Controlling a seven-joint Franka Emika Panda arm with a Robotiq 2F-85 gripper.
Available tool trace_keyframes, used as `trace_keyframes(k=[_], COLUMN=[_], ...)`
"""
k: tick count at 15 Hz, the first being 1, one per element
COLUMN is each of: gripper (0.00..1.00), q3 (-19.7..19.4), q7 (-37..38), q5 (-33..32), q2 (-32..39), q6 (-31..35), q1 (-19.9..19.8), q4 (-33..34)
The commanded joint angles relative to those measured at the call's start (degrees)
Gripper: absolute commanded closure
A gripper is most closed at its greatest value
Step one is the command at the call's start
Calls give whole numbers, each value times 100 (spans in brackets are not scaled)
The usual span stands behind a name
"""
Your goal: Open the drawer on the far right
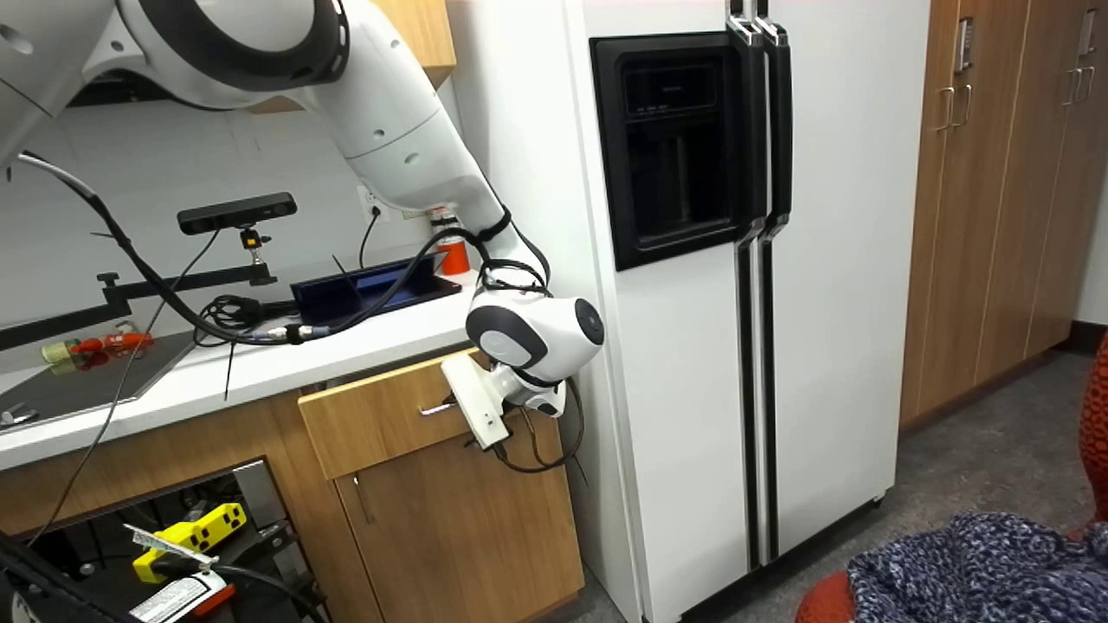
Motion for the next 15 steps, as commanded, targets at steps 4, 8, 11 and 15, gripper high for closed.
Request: trace_keyframes(k=[4,8,11,15], gripper=[67,74,99,98], q3=[-102,-207,-251,-352], q7=[89,275,496,1007], q5=[-474,-1002,-1436,-2050], q2=[-2,-288,-621,-1051], q6=[269,392,543,704], q1=[146,217,215,186], q4=[178,-6,-262,-719])
